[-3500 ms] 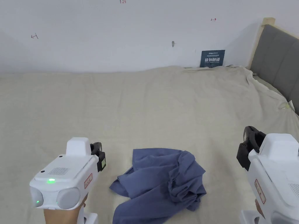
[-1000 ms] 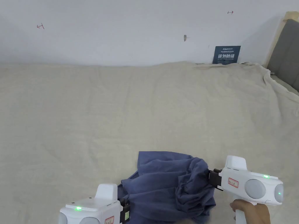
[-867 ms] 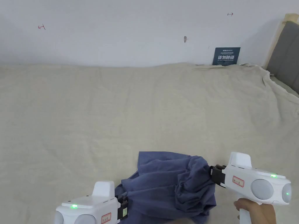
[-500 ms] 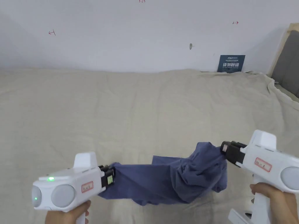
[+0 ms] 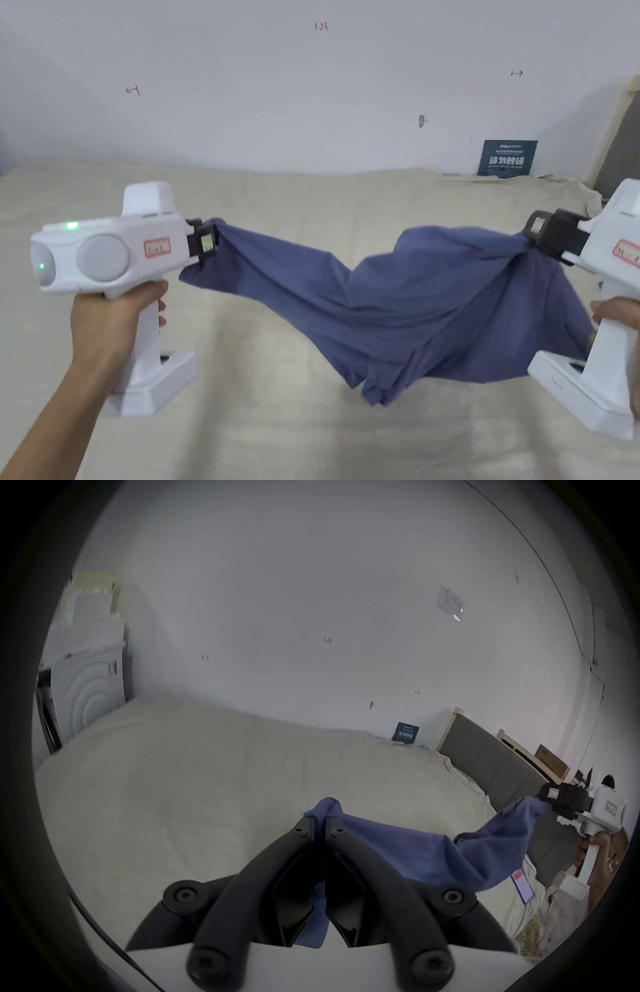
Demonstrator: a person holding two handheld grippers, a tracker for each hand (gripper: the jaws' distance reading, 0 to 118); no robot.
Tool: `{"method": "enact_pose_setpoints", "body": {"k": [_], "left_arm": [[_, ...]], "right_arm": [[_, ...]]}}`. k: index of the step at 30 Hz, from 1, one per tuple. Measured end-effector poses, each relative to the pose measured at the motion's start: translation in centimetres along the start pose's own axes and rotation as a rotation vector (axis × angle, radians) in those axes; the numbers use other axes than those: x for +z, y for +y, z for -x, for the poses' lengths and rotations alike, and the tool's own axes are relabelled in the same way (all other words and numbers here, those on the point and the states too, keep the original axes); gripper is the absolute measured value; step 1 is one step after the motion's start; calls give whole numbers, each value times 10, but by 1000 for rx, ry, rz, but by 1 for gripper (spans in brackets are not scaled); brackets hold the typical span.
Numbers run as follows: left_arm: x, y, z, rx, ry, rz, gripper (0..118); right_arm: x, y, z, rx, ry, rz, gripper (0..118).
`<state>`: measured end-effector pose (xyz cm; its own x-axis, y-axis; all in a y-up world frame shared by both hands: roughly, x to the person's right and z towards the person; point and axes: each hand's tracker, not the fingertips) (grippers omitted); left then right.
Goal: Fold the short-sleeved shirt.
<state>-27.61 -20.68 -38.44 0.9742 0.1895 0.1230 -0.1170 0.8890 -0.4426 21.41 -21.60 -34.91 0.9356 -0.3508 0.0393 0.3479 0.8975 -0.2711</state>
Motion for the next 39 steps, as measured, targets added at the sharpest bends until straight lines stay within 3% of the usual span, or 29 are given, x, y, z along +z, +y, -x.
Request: {"method": "enact_pose_setpoints", "body": {"k": [13, 20, 28, 39], "left_arm": [[-44, 136, -12, -115, 124, -109, 1], [-70, 184, -17, -128, 173, -175, 1], [-112, 151, 2, -169, 232, -135, 1], [-134, 4, 45, -132, 254, 97, 1]], "right_arm": [[-60, 113, 18, 93, -70, -131, 2], [-93, 137, 38, 173, -75, -138, 2], [-137, 93, 29, 207, -68, -69, 2], [-142, -43, -10, 136, -73, 159, 2]]}}
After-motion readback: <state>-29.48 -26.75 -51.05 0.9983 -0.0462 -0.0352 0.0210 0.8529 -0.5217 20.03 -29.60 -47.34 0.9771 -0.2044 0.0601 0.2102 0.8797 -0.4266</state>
